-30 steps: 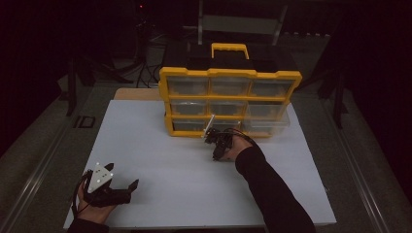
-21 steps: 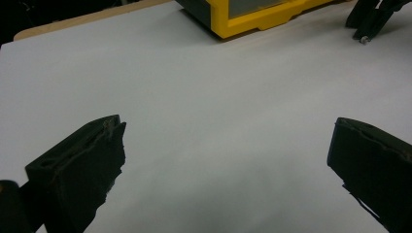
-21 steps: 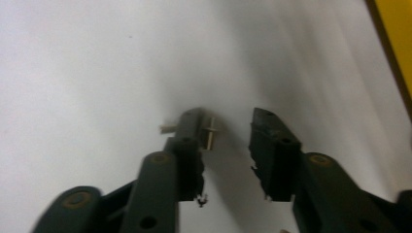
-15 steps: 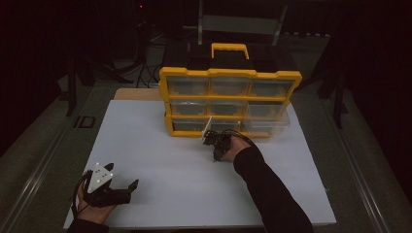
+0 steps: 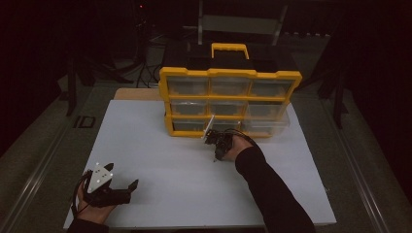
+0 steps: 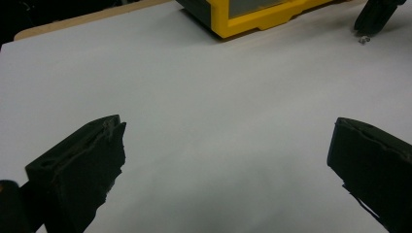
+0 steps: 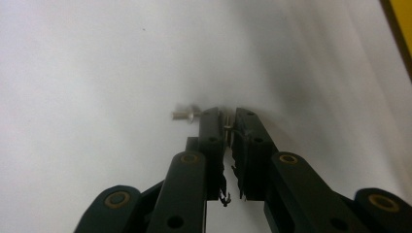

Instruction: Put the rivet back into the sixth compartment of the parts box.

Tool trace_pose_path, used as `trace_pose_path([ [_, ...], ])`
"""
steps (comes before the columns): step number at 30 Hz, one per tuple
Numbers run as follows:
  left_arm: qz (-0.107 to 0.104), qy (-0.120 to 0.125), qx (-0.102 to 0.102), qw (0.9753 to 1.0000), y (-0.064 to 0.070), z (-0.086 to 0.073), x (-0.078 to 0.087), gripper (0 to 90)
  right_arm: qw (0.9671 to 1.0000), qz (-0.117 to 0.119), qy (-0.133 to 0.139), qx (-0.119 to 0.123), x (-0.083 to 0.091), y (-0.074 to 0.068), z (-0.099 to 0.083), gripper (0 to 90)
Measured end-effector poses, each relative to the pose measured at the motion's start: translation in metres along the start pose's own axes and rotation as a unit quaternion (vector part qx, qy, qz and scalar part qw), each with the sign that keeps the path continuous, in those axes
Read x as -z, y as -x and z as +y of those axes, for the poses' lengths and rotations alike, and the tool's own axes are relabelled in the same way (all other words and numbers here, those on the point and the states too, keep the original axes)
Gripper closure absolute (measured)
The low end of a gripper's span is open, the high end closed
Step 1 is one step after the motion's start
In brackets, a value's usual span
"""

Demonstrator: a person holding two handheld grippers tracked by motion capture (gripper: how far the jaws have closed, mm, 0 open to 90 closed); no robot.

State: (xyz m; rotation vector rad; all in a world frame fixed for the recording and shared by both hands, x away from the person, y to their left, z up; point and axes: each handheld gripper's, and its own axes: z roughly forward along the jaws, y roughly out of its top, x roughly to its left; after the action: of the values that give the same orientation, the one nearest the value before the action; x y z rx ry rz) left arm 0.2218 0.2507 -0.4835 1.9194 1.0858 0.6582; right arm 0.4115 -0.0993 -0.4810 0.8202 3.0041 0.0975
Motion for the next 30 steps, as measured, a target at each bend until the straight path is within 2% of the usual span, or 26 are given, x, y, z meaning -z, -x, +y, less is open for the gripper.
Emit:
trace_pose_path([
  [5, 0.000, 0.000, 0.000, 1.0000, 0.000, 0.000, 0.000, 0.7, 0.9999, 0.001, 0.013, -0.004, 0.008, -0.002, -0.002, 82.2],
  [7, 0.000, 0.000, 0.000, 1.0000, 0.000, 0.000, 0.000, 0.7, 0.9999, 0.001, 0.011, -0.010, 0.013, -0.005, -0.002, 82.2],
  [8, 0.000, 0.000, 0.000, 1.0000, 0.000, 0.000, 0.000, 0.7, 0.9999, 0.000, 0.016, -0.002, 0.013, -0.005, -0.002, 82.2],
  [10, 0.000, 0.000, 0.000, 1.0000, 0.000, 0.000, 0.000, 0.7, 0.9999, -0.001, 0.016, -0.008, 0.016, -0.007, -0.002, 82.2],
  [11, 0.000, 0.000, 0.000, 1.0000, 0.000, 0.000, 0.000, 0.7, 0.9998, -0.003, 0.020, 0.004, 0.019, -0.008, -0.002, 82.2],
  [15, 0.000, 0.000, 0.000, 1.0000, 0.000, 0.000, 0.000, 0.7, 0.9996, -0.005, 0.026, 0.008, 0.027, -0.011, -0.002, 82.2],
  [17, 0.000, 0.000, 0.001, 1.0000, 0.000, 0.000, 0.000, 0.7, 0.9997, -0.007, 0.023, 0.001, 0.032, -0.014, -0.003, 82.2],
  [30, -0.001, 0.001, 0.001, 1.0000, -0.001, 0.000, 0.000, 0.7, 0.9989, -0.015, 0.043, 0.005, 0.064, -0.021, -0.004, 82.2],
])
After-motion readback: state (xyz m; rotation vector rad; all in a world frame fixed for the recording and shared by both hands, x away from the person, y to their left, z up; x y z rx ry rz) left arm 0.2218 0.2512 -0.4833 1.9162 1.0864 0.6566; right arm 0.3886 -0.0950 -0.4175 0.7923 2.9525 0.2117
